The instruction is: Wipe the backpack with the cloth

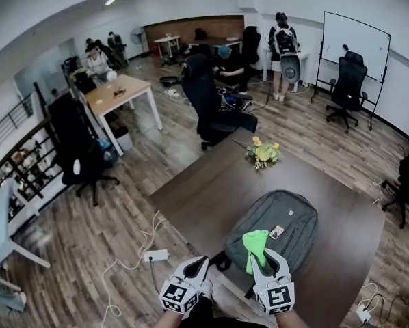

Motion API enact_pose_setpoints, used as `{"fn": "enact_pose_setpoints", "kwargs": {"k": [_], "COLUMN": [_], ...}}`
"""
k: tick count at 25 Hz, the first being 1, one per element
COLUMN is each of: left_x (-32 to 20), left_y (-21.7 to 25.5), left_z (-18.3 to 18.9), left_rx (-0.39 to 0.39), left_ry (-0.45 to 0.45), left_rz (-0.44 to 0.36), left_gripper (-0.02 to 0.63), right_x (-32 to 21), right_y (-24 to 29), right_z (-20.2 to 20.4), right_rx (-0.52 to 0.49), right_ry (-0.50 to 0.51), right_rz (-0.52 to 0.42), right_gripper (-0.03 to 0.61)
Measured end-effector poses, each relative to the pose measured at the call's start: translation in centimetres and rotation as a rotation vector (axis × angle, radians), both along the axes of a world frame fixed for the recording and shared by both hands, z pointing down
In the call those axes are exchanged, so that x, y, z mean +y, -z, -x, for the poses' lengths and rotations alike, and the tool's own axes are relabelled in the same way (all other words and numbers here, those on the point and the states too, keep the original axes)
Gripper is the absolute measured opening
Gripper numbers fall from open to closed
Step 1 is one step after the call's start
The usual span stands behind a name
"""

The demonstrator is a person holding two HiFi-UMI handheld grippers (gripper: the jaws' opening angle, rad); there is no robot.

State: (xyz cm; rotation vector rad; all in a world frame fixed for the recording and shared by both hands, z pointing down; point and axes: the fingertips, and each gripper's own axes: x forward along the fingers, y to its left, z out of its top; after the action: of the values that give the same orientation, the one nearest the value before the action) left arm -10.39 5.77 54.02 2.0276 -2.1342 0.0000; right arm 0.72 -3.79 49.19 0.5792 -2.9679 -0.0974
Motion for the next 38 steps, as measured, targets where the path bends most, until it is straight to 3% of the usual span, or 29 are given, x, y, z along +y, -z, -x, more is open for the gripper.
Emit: {"fn": "enact_pose_setpoints", "kwargs": {"k": [12,17,22,29,38], "left_x": [-6.3,-8.7,-11.8,-14.7,-18.6], "left_y": [-0.7,-0.7,-0.7,-1.1,-0.1], "left_z": [6.8,8.6,9.6,7.2,5.4], "left_rx": [0.016,0.024,0.022,0.026,-0.010], "left_ry": [-0.188,-0.271,-0.358,-0.517,-0.575], "left_rz": [0.036,0.032,0.017,0.019,0.015], "left_gripper": [0.020,0.020,0.020,0.020,0.020], "right_x": [-4.1,-6.1,-8.3,-11.4,-14.4], "right_y": [-1.1,-1.5,-2.3,-3.2,-4.1], "right_z": [8.3,9.6,9.6,7.2,4.3], "right_rx": [0.037,0.047,0.067,0.072,0.078], "right_ry": [-0.115,-0.211,-0.306,-0.465,-0.537], "right_rz": [0.039,0.047,0.051,0.076,0.121], "right_gripper": [0.100,0.100,0.100,0.100,0.100]}}
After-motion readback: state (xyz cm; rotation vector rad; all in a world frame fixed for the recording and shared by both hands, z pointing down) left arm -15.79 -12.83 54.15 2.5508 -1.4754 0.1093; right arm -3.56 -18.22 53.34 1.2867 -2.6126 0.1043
